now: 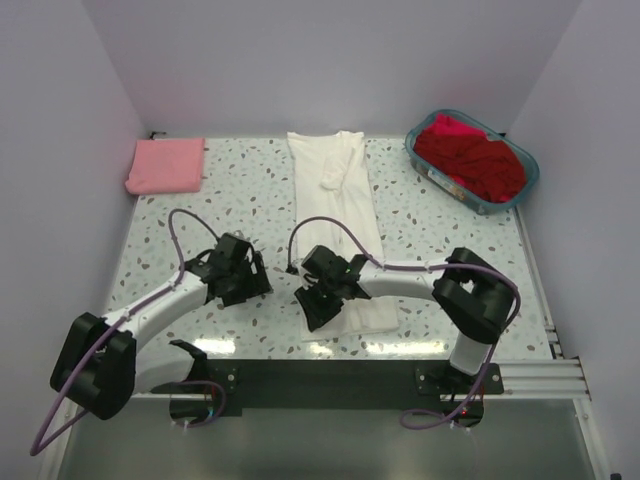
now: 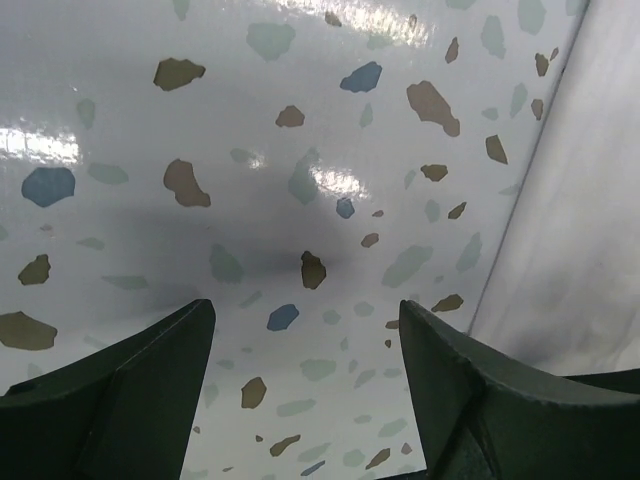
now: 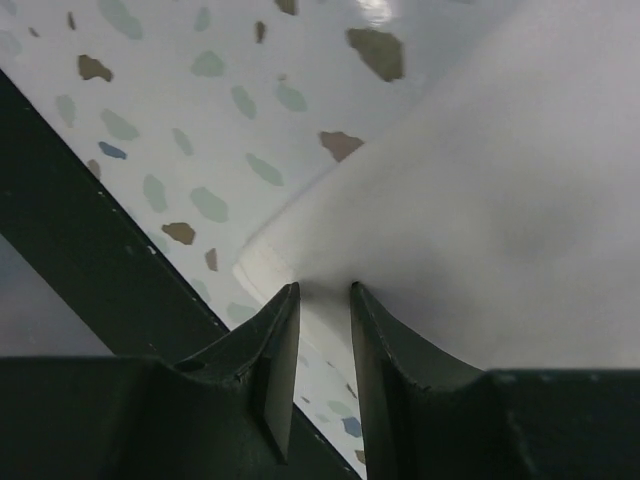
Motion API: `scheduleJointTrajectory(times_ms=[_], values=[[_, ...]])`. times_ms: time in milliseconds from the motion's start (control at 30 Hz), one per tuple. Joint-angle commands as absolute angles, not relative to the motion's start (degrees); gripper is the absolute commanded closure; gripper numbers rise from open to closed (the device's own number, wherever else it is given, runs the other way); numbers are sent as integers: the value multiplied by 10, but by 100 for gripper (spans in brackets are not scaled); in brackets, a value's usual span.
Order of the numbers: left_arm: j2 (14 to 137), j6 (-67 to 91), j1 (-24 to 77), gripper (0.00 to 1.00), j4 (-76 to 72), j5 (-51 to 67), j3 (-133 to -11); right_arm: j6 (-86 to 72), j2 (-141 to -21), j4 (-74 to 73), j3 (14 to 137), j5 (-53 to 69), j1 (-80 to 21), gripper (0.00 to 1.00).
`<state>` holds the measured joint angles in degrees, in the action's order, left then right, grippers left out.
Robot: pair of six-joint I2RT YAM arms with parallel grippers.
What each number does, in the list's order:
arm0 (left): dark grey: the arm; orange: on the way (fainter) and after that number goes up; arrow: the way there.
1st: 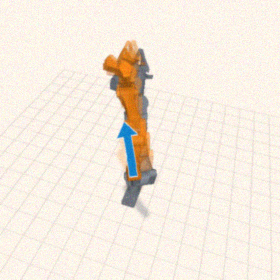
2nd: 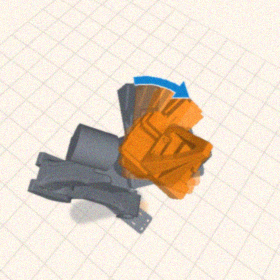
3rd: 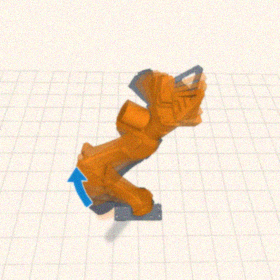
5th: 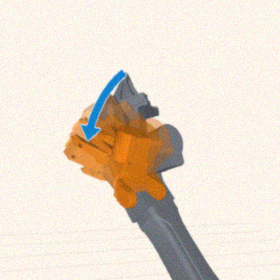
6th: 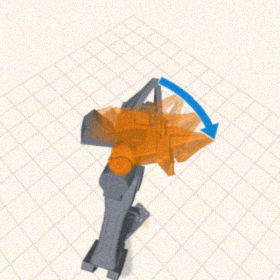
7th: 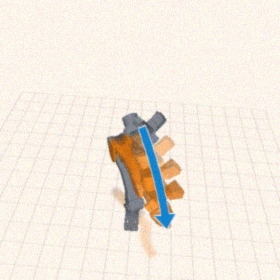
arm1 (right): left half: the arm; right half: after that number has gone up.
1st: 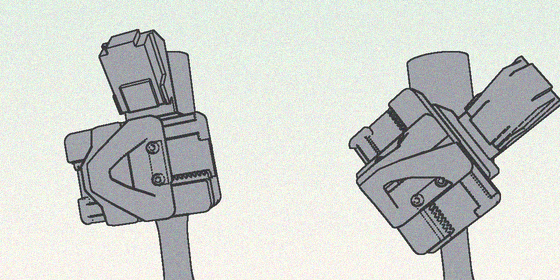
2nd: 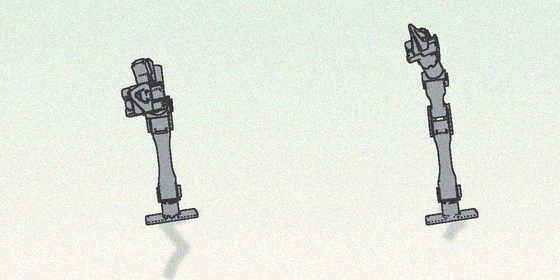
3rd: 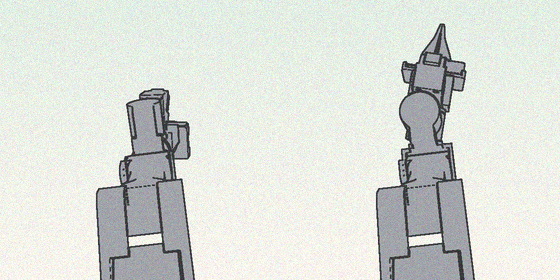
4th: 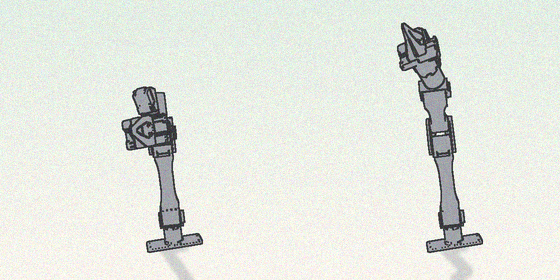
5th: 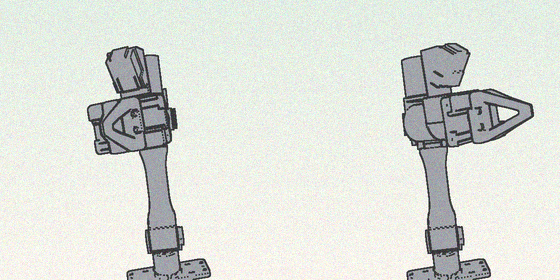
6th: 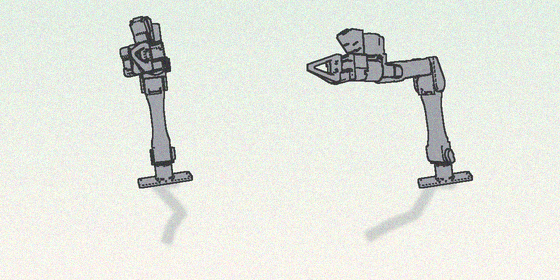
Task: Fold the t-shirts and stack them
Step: Fold the tshirt
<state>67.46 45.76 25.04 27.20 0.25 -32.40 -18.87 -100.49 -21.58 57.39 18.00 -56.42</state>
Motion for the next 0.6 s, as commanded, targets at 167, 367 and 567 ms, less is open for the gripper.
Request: scheduleJointTrajectory(times_ms=[167,367,567], values=[[620,527,289,21,330,-33,-316,-219,-989,-214,615,143,-621,69],[632,538,350,21,351,-11,-341,-230,-886,-322,618,52,-599,61],[682,589,478,21,349,-24,-361,-274,-758,-397,523,-28,-543,54]])
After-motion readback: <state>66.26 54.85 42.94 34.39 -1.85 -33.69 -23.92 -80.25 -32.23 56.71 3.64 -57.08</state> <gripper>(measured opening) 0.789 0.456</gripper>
